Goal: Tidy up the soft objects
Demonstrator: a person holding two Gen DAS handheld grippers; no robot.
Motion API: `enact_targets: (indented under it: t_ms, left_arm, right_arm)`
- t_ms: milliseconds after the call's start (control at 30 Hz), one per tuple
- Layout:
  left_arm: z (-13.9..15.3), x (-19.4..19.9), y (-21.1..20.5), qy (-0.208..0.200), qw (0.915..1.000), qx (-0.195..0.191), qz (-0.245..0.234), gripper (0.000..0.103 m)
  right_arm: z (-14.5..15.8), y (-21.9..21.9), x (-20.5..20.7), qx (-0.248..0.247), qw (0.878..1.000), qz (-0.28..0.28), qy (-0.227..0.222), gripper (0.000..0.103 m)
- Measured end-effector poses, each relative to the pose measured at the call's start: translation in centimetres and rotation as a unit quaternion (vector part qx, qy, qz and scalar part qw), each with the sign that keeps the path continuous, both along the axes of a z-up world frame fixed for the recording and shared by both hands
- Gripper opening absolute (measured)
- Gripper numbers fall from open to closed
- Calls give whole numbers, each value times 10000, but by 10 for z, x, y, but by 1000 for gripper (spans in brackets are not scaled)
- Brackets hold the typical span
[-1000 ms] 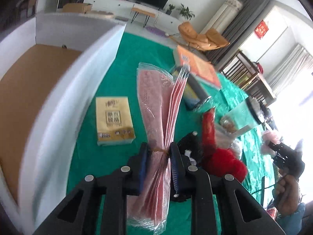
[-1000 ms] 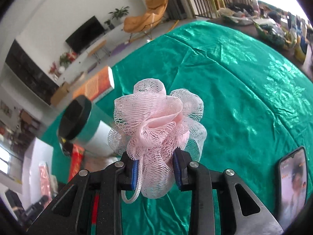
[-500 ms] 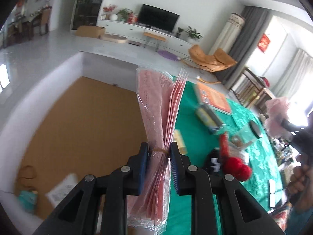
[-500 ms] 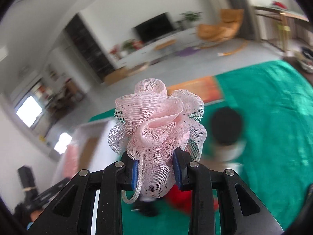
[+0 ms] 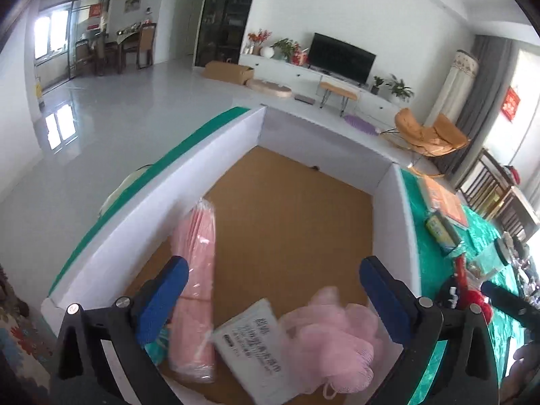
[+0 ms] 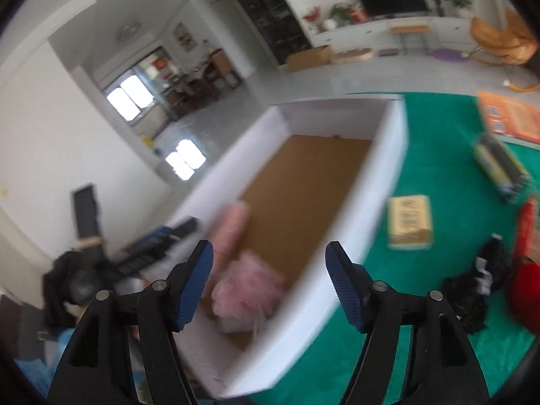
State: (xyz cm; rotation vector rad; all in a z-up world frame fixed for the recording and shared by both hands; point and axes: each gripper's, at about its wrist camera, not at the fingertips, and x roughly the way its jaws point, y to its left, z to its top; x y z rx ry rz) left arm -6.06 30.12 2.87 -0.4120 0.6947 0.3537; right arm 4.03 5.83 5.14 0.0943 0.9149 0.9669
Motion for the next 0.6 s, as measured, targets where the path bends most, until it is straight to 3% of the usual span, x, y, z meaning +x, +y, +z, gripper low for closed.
enact_targets:
  t_ms: [100, 167, 267, 333, 400, 467, 533, 600]
  left_arm:
    - [3, 9, -31, -205, 9988, -62, -432, 101]
    - [9, 13, -56, -307, 9957, -72, -876, 101]
    - [11, 26, -118, -323, 9823, -116, -1839, 101]
    - [3, 31, -163, -184, 9692, -99, -2455, 101]
    - [-14, 36, -210, 88, 9537, 13, -3007, 101]
    - [-42, 44, -250, 420, 9382, 219, -3428, 101]
    - [-65, 54, -265, 695, 9342, 323, -3485, 101]
    - [-83, 64, -268, 844, 9356, 375, -3409, 101]
  right_arm:
    - [-23, -56, 10, -342, 9954, -865, -242, 72]
    - [-46, -102, 15, -719, 9836, -1619, -341, 72]
    - [-87, -173, 24, -1338, 9525, -2722, -269, 72]
    - [-114, -213, 28, -1726, 9268, -3331, -178, 72]
    - [-132, -240, 26, -1853, 9099, -3710, -114, 72]
    - [-140, -263, 27, -1663, 8993, -4044, 75, 72]
    - [-136, -272, 23, -1459, 8974, -4163, 12, 72]
    - [-136, -274, 21, -1632, 8895, -4268, -65, 72]
